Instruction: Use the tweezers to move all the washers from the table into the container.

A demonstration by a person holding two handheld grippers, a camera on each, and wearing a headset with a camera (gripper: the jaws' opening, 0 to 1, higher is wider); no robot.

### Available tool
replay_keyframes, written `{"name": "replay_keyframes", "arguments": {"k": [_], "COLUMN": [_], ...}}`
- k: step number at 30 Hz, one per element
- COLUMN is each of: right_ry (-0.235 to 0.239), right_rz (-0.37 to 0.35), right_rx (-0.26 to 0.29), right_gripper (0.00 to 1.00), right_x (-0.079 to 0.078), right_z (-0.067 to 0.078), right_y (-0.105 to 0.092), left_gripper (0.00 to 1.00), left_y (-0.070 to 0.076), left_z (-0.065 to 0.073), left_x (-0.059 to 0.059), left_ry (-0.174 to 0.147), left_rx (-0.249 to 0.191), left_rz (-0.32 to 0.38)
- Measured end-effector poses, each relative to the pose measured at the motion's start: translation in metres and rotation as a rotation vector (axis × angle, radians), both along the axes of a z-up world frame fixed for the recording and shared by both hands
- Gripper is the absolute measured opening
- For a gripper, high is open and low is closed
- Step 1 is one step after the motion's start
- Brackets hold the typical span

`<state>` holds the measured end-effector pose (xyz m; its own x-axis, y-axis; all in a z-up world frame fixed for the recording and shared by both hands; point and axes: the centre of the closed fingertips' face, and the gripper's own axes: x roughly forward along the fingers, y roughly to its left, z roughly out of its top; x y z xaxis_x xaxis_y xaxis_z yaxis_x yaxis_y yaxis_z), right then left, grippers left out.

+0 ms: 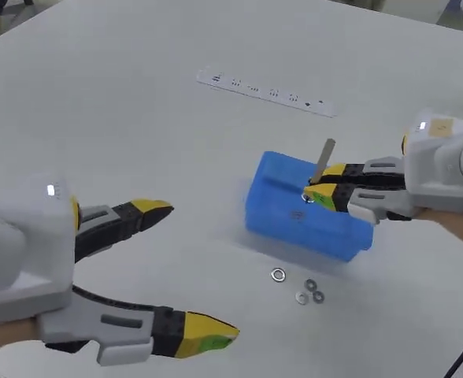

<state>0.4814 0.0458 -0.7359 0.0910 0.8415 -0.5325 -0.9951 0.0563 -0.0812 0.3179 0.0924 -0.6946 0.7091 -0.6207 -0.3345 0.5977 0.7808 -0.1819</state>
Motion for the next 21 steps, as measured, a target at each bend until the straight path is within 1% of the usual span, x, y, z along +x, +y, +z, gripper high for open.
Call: {"name": "replay_keyframes", "arguments": {"k": [3,6,9,12,14,18,21], "right_ry": [-0.002,0.006,0.006,0.006,0.007,0.008,0.004], "right_rz": [0.001,-0.001,0.002,0.005,-0.001,-0.005,-0.004], "right_rx": [-0.026,-0.038,-0.047,-0.050,-0.039,-0.038,-0.040], "right_gripper": [0.09,0.09,0.09,0.10,0.10,0.10,0.10], "right_x": [0.003,0.004,0.003,0.001,0.001,0.000,0.001], "right_z": [-0.011,-0.020,-0.027,-0.030,-0.028,-0.028,-0.027], "right_y": [0.001,0.000,-0.002,-0.003,-0.004,-0.006,-0.007], "left_gripper": [0.99,0.99,0.99,0.99,0.99,0.99,0.99], "left_y": [0.006,0.010,0.008,0.008,0.009,0.009,0.006], "left_z": [-0.006,-0.006,-0.003,-0.003,-0.003,-0.001,0.004], "left_x": [-0.002,-0.003,-0.006,-0.008,-0.009,-0.009,-0.012], "left_ry": [0.024,0.032,0.035,0.038,0.041,0.042,0.039], "left_rx": [0.002,-0.003,-0.014,-0.007,-0.003,-0.015,-0.039], "left_rz": [0.014,0.024,0.011,0.006,0.008,0.014,0.011]}}
